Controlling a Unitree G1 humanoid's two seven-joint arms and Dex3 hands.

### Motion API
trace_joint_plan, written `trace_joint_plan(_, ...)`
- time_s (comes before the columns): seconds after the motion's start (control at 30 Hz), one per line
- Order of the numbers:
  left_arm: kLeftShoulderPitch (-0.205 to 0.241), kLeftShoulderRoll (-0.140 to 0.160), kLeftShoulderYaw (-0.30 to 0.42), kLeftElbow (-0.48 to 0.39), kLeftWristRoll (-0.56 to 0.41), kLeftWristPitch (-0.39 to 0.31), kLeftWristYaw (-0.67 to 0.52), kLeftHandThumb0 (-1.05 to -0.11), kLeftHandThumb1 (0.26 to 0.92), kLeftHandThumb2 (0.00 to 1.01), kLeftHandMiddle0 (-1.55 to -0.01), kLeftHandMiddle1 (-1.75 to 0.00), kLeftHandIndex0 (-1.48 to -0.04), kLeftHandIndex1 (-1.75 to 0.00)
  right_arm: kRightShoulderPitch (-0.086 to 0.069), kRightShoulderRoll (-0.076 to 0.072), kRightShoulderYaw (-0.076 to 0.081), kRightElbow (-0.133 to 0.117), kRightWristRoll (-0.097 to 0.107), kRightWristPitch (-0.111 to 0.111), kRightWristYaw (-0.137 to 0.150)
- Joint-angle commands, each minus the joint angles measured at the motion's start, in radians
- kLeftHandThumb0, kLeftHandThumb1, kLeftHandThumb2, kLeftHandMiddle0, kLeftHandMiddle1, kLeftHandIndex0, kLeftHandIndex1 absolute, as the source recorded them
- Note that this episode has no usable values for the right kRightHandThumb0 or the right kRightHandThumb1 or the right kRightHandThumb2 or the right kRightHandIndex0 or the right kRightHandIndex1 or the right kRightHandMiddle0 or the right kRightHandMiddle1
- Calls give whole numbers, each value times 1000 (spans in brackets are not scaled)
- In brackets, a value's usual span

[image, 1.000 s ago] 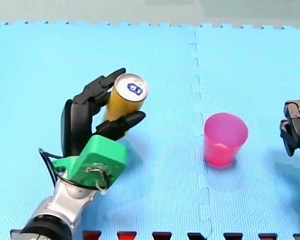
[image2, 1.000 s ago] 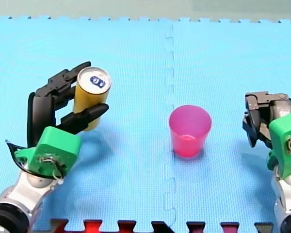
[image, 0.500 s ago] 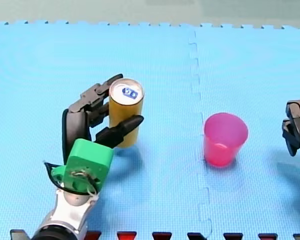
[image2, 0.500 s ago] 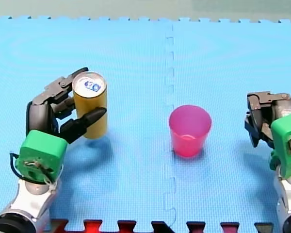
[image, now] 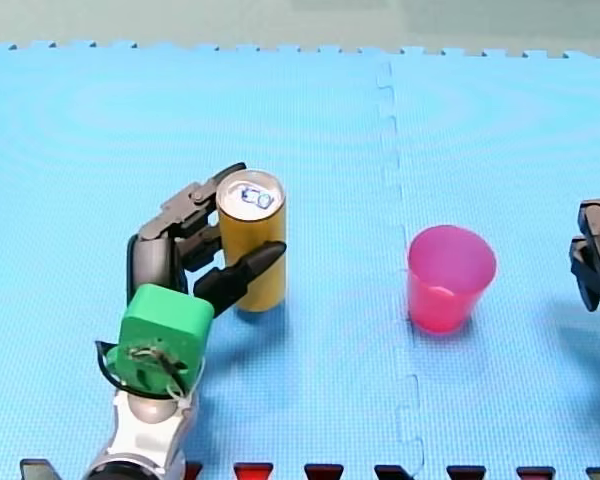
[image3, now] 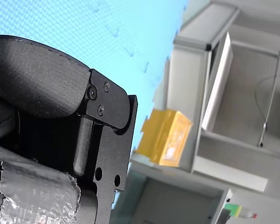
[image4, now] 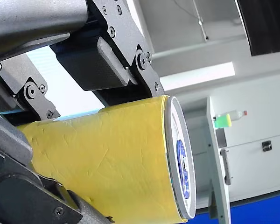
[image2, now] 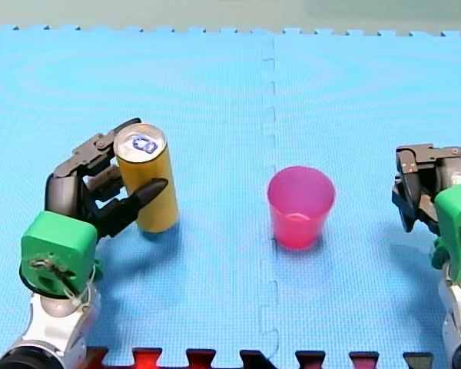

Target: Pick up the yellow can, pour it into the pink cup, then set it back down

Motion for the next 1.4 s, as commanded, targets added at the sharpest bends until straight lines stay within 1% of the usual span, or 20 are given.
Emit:
trace_joint_plan(0.0,0,0,2,0,8,-12,7,-367,800,0,-1298,-4,-1197,0,2,-6,-2,-2,4,-6,2)
trace_joint_plan(0.2,6,13,-20,-3,68,-5,68,-367,800,0,-1298,-3,-1198,-1,5,-7,-2,-8,4,-5,5)
trace_joint_plan(0.27,10,20,-37,-5,103,-3,106,-368,801,1,-1294,-1,-1197,0,4,-13,2,-3,-7,-13,-5)
trace_joint_plan(0.33,14,24,-50,-6,132,0,137,-371,802,1,-1289,0,-1196,0,3,-20,10,5,-25,-24,-23)
trace_joint_plan(0.37,16,25,-56,-6,143,1,149,-373,803,1,-1285,0,-1195,0,2,-23,12,7,-32,-28,-29)
trace_joint_plan(0.43,21,27,-68,-6,163,8,171,-376,805,2,-1280,0,-1193,0,2,-26,14,11,-38,-34,-35)
trace_joint_plan(0.73,39,24,-95,11,190,11,203,-373,814,3,-1266,0,-1184,0,3,-33,14,24,-41,-52,-39)
trace_joint_plan(0.83,42,29,-117,20,222,8,246,-372,816,3,-1267,-1,-1184,0,4,-35,13,30,-40,-59,-39)
trace_joint_plan(1.0,42,35,-146,36,261,17,307,-368,818,2,-1271,-2,-1183,0,4,-39,11,35,-38,-65,-36)
trace_joint_plan(1.27,43,22,-139,53,231,17,286,-360,819,1,-1274,-2,-1188,-2,1,-45,11,42,-37,-67,-34)
trace_joint_plan(1.37,48,7,-105,58,164,4,207,-358,819,0,-1274,-2,-1187,-1,0,-46,11,44,-38,-68,-35)
